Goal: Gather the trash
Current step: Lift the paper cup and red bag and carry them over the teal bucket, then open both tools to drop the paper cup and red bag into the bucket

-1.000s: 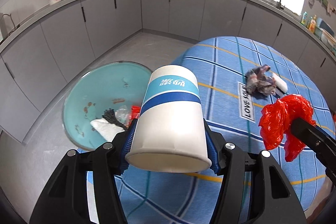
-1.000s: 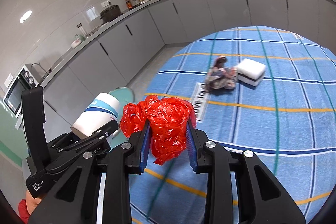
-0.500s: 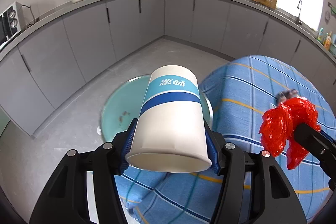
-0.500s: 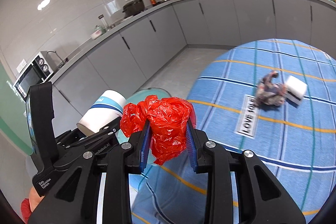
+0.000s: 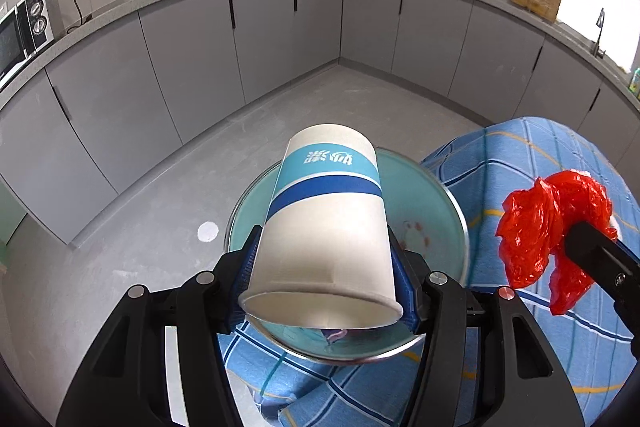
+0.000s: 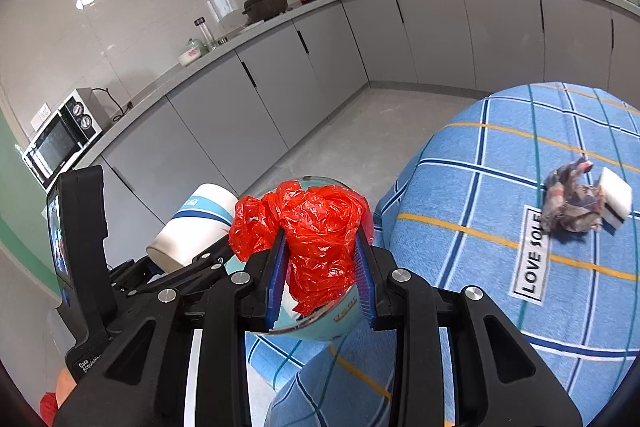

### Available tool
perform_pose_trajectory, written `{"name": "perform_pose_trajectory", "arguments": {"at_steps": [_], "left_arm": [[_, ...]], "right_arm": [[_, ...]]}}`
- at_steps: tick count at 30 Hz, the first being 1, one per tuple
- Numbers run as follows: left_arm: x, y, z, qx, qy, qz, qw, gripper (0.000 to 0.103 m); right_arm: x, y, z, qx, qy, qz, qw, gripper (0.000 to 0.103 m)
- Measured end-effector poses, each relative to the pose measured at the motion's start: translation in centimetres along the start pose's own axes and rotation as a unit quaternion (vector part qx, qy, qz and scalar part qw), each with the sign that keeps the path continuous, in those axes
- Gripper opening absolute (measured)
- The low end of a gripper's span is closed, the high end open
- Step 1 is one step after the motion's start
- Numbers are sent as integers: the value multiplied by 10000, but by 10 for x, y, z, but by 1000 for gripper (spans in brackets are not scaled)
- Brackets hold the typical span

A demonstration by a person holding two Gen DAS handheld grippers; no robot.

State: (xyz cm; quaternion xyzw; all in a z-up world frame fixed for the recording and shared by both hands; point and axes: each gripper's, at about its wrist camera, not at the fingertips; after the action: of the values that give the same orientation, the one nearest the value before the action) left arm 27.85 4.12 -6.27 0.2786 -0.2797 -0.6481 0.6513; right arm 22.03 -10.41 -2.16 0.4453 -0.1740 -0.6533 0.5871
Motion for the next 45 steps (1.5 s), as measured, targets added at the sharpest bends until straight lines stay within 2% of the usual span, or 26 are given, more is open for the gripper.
{"name": "perform_pose_trajectory", "arguments": {"at_steps": [18, 21, 22, 23, 24, 26, 33, 36, 40, 45], "left_arm": [[-3, -1, -61, -551, 94, 3, 9984, 58], [-4, -1, -67, -611, 134, -4, 9980, 60], [-4, -2, -69, -635, 153, -13, 9979, 64], [-5, -3, -70, -650, 165, -13, 9978, 65], [-5, -3, -71, -669, 178, -9, 9976, 67], [-4, -4, -72, -667, 153, 13, 9977, 76], [2, -6, -69, -660, 225, -4, 9976, 83], [4, -6, -63, -591, 301, -28, 9978, 92], [7, -4, -51, -460, 393, -68, 9981, 94], [14, -4, -36, -307, 471, -143, 9983, 97]], "right_arm": [[6, -4, -59, -480, 99, -155, 9987, 34], [8, -6, -67, -566, 272, -215, 9978, 41], [9, -6, -69, -601, 320, -224, 9974, 50], [11, -6, -69, -628, 352, -240, 9971, 54], [13, -7, -68, -634, 369, -264, 9970, 55], [17, -6, -63, -601, 356, -278, 9972, 55], [28, -6, -40, -416, 185, -306, 9985, 55], [27, -5, -31, -280, 101, -222, 9993, 55], [25, -6, -21, -120, -5, -78, 9999, 64], [30, -9, -8, -69, -57, -68, 9999, 64]]}}
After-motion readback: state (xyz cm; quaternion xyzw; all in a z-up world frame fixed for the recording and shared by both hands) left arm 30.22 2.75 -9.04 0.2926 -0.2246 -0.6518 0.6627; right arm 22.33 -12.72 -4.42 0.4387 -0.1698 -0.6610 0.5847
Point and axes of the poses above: each gripper's, at about its wrist camera, not at the fingertips, and z roughly against the way its jaws point, x to its right, y to its top, and after that the axes turned 5 degrees about x, right-handed
